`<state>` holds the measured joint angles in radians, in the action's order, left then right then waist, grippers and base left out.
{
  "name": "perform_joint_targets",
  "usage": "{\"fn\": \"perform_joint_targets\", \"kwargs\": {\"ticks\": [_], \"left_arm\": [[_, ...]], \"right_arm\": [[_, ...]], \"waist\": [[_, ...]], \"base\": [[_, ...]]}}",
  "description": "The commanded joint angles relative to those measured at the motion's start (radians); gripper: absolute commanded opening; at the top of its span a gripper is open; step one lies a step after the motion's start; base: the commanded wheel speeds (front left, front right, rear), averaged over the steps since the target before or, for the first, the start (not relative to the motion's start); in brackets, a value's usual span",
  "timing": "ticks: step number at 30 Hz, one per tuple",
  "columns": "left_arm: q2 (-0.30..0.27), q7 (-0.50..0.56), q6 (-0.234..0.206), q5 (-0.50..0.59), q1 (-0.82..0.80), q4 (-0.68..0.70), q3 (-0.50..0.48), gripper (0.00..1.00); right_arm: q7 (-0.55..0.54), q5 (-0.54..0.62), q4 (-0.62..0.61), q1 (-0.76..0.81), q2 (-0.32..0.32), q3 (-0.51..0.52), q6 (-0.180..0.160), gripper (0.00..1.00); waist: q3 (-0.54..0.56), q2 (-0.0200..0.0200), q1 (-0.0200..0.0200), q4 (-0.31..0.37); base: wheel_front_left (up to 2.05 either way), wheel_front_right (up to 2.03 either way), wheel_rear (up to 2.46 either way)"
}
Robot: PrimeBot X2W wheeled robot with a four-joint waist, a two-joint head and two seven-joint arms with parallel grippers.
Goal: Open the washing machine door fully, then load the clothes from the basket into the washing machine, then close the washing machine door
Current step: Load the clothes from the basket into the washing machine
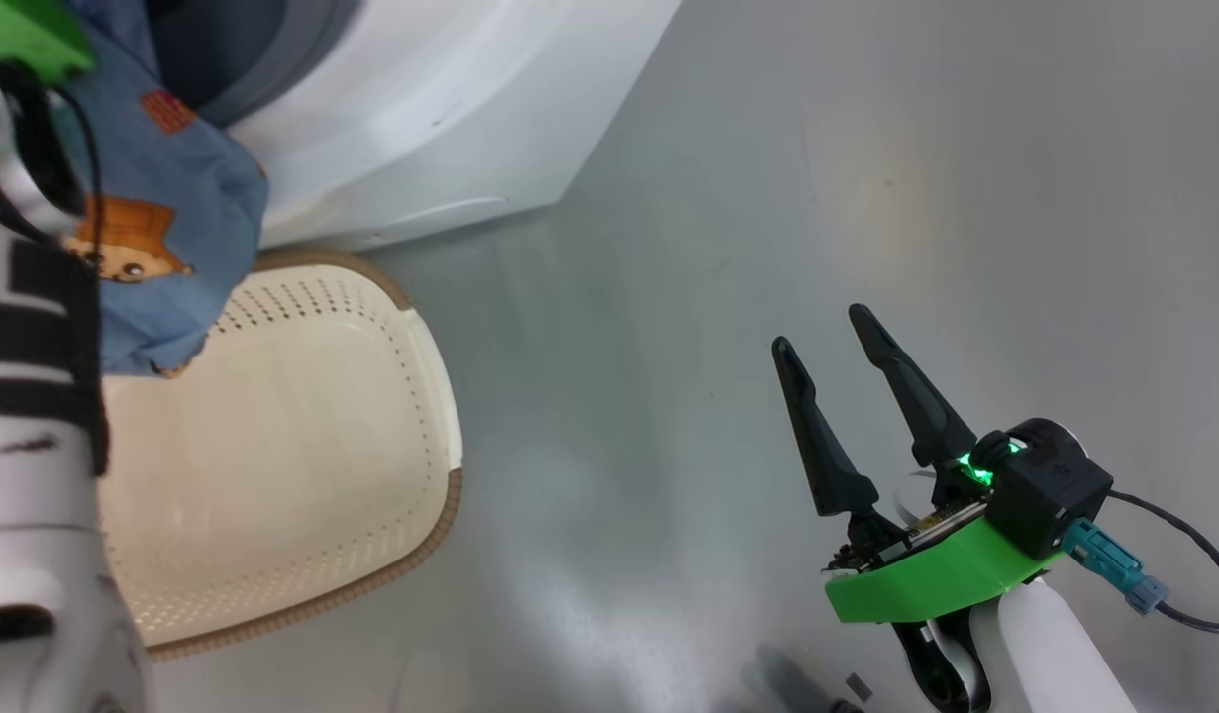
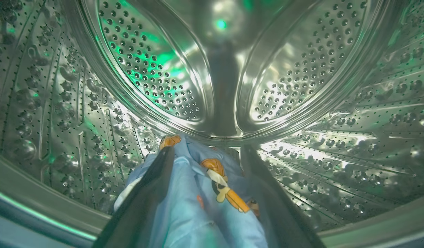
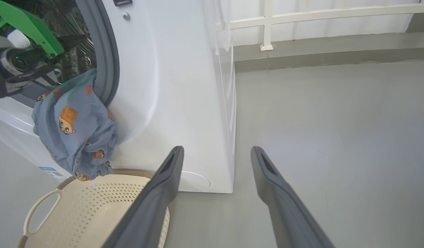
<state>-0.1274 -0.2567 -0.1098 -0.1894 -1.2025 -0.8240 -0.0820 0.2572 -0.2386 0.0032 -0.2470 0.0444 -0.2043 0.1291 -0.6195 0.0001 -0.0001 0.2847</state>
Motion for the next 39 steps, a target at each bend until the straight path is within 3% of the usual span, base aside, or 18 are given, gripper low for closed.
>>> {"fn": "perform_joint_targets", "kwargs": {"ticks": [1,16,28,39], "left_arm": [[-0.024,-0.005,0.002,0.010,0.037,0.040,-0.018,1.00],[0.054,-0.005,0.042,0.042,0.308,0.096,-0.008,1.00],[0.076,-0.005,0.065,-0.009,0.465,0.159,0.078,1.00],[0.077,-0.005,0.033,-0.096,0.631,0.303,0.153,1.00]], "right_arm": [[0.005,0.009,-0.017,0.024,0.006,-0.014,0.002,1.00],[0.005,0.040,0.016,0.063,0.006,0.021,0.002,1.00],[0.005,0.080,0.001,0.083,0.006,0.081,0.002,1.00],[0.005,0.103,-0.013,0.081,0.007,0.117,0.002,1.00]], "waist": [[0.027,-0.0001,0.0001,-0.016],[0.195,-0.0001,0.0001,-0.092],[0.218,-0.0001,0.0001,-0.170],[0.210,-0.0001,0.0001,-0.211]], "base": [[0.00,0.00,0.00],[0.00,0.00,0.00],[0.00,0.00,0.00],[0.00,0.00,0.00]]}}
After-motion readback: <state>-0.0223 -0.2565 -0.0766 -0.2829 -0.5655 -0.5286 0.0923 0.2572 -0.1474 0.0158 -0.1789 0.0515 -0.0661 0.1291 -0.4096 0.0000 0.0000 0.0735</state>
